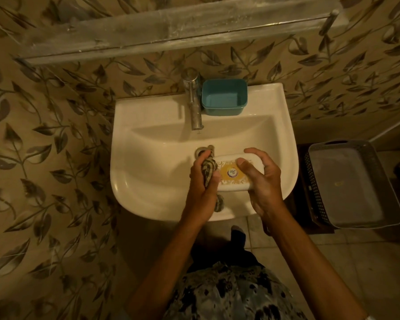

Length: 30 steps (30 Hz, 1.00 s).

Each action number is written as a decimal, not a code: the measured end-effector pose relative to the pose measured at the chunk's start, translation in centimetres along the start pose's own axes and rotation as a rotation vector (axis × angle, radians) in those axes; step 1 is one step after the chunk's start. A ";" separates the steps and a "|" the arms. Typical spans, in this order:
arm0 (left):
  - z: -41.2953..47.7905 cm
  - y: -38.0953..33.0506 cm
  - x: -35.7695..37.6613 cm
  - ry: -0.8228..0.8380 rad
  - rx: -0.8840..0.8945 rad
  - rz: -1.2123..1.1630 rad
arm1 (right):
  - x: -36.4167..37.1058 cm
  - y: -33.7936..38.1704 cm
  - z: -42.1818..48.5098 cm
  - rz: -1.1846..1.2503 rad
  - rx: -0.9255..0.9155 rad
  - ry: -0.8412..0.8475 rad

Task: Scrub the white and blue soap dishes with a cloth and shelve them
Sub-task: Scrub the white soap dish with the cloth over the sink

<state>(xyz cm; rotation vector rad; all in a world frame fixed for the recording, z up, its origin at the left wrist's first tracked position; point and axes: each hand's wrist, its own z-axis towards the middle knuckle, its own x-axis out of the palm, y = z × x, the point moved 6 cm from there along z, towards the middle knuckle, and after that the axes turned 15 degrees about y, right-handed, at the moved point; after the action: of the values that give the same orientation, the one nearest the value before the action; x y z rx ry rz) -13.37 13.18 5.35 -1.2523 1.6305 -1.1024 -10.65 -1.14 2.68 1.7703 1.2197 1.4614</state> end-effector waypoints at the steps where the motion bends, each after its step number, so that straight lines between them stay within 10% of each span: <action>1: 0.5 -0.1 -0.7 0.028 0.001 -0.004 | 0.1 0.2 0.0 -0.030 0.016 0.047; 6: 1.3 0.1 -1.7 0.240 -0.040 -0.195 | 0.3 0.7 0.3 -0.078 0.113 0.193; 12: 0.5 0.6 -0.6 -0.122 -0.071 -0.532 | 1.0 -0.7 0.0 0.431 0.028 0.082; 21: -2.9 0.1 2.3 -0.204 -0.031 -0.268 | 1.1 -1.0 0.4 0.188 0.083 -0.024; 30: -0.5 -2.6 1.2 -0.173 -0.026 -0.075 | 1.9 -0.2 -0.1 0.127 0.139 0.210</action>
<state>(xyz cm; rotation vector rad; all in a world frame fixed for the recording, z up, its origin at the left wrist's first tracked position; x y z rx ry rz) -13.32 11.73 7.88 -1.3958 1.4832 -0.9910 -10.80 0.64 3.46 1.8514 1.3645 1.7075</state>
